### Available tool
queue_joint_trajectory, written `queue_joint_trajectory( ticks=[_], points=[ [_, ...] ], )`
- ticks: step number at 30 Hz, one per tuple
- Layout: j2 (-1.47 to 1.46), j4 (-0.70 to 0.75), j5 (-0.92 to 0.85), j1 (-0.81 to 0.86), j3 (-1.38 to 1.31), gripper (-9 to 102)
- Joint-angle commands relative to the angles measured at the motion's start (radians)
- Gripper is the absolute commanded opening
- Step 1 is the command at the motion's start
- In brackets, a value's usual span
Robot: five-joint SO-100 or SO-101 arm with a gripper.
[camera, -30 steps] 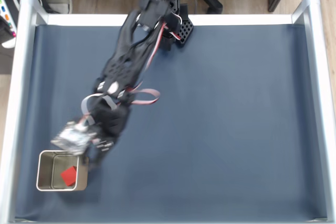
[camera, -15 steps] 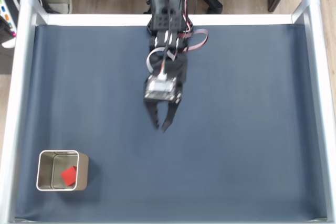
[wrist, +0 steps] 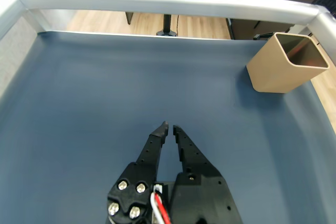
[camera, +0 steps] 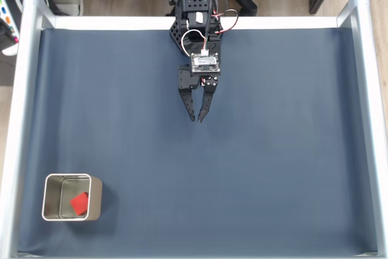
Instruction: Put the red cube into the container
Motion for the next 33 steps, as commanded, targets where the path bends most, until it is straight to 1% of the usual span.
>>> queue_joint_trajectory(
  ticks=[1, 7, 11, 14, 16, 22, 24, 28, 33],
  points=[
    [0.058, 0.021, 0.008, 0.008, 0.032, 0],
    [0.097, 0.176, 0.058, 0.008, 0.055, 0],
    [0.097, 0.305, 0.086, 0.011, 0.057, 0],
    [0.097, 0.422, 0.057, 0.012, 0.057, 0],
    [0.097, 0.474, 0.052, 0.015, 0.057, 0],
    [0.097, 0.580, 0.078, 0.017, 0.057, 0],
    [0.097, 0.594, 0.087, 0.017, 0.057, 0],
    [0.098, 0.663, 0.071, 0.018, 0.057, 0],
    [0.098, 0.658, 0.101, 0.015, 0.057, 1]
  ],
)
